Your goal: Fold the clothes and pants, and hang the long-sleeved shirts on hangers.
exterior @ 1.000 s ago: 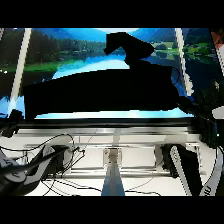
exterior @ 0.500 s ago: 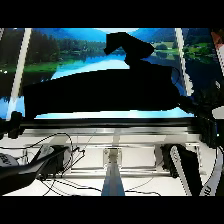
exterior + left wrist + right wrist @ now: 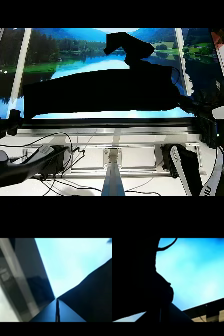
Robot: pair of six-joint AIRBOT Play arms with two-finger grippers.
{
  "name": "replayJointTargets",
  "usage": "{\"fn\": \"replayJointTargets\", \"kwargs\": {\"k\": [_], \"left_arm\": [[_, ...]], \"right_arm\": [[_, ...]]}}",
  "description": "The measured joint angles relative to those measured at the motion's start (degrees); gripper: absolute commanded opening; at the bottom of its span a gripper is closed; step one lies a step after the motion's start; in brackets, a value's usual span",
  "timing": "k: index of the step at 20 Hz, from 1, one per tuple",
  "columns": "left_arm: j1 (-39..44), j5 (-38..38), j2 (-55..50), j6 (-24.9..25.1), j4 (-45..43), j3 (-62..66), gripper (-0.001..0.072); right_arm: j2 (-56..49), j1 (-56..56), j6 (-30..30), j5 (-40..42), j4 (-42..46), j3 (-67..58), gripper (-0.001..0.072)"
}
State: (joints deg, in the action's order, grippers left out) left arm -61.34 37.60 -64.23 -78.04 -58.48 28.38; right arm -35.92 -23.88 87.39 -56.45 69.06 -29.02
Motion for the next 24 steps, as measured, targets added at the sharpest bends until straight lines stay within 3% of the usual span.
{"fn": "replayJointTargets", "kwargs": {"k": [12, 20, 21, 22, 23, 24], "left_arm": [[0.11, -1.75, -0.76, 4.85, 6.64, 17.33, 0.0006], [0.17, 5.29, -3.50, 5.20, -9.68, 18.58, 0.0005], [0.17, 5.79, -3.85, 5.20, -10.43, 18.45, 0.0005], [0.17, 5.99, -4.11, 5.20, -11.15, 18.34, 0.0006], [0.17, 6.14, -4.28, 5.20, -11.63, 18.29, 0.0006], [0.17, 6.19, -4.42, 5.20, -11.85, 18.23, 0.0007]], "right_arm": [[0.00, 0.00, 0.31, 9.40, -0.04, 0.02, 0.0025], [0.00, 0.00, 0.59, -7.13, -1.33, 6.36, 0.0026], [0.00, 0.00, 0.59, -8.83, -1.88, 7.48, 0.0047], [0.00, 0.00, 0.59, -10.01, -2.40, 8.33, 0.0140], [0.00, 0.00, 0.59, -10.58, -2.78, 8.87, 0.0310], [0.00, 0.00, 0.57, -10.71, -2.99, 9.31, 0.0341]]}}
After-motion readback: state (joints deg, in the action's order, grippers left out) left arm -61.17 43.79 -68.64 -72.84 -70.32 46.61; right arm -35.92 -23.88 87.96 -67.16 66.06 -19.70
